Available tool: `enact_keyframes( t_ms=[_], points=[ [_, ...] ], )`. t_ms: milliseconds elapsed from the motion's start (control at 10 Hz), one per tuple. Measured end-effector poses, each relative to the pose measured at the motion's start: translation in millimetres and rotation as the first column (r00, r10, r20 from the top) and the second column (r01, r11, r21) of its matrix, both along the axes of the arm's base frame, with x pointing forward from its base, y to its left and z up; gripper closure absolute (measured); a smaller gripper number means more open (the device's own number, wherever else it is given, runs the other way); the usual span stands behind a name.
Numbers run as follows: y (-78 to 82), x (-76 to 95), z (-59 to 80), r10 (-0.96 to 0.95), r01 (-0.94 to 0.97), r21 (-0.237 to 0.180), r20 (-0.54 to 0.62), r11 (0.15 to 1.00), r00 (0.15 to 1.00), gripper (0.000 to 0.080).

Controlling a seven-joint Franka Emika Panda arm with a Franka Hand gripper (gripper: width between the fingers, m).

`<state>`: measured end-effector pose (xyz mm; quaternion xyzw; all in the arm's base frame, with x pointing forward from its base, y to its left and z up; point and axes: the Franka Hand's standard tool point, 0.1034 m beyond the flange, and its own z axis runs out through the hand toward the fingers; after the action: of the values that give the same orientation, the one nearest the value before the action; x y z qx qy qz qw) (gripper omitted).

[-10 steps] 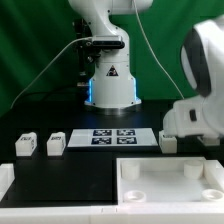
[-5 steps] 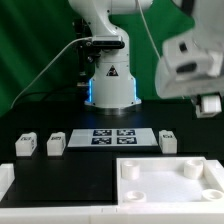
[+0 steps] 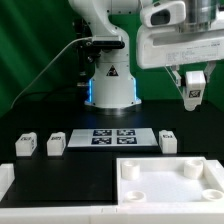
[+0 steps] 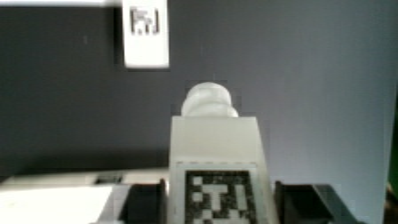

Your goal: Assemble one leg

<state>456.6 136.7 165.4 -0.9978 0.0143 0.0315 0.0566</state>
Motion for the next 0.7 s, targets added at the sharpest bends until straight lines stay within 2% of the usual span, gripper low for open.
enact_keyframes(
  t_ms=[100,200,500,600,700],
  points=[
    [0.0,-0.1,-3.2,-0.002,0.002,0.0,0.08,1.0,0.997,0.0508],
    [-1.5,-5.4,-6.0,-0.001,0.001,-0.004,0.07,1.0,0.998,0.0508],
    [-4.4,-2.1,-6.0,0.007,-0.006,-0.015,0.075,1.0,0.997,0.0508],
    [-13.1,13.4,-0.5,0.061,-0.055,-0.052,0.112,0.997,0.992,0.0508],
    [-16.3,31.2,10.2,0.069,-0.063,-0.046,0.144,0.997,0.987,0.0508]
  ],
)
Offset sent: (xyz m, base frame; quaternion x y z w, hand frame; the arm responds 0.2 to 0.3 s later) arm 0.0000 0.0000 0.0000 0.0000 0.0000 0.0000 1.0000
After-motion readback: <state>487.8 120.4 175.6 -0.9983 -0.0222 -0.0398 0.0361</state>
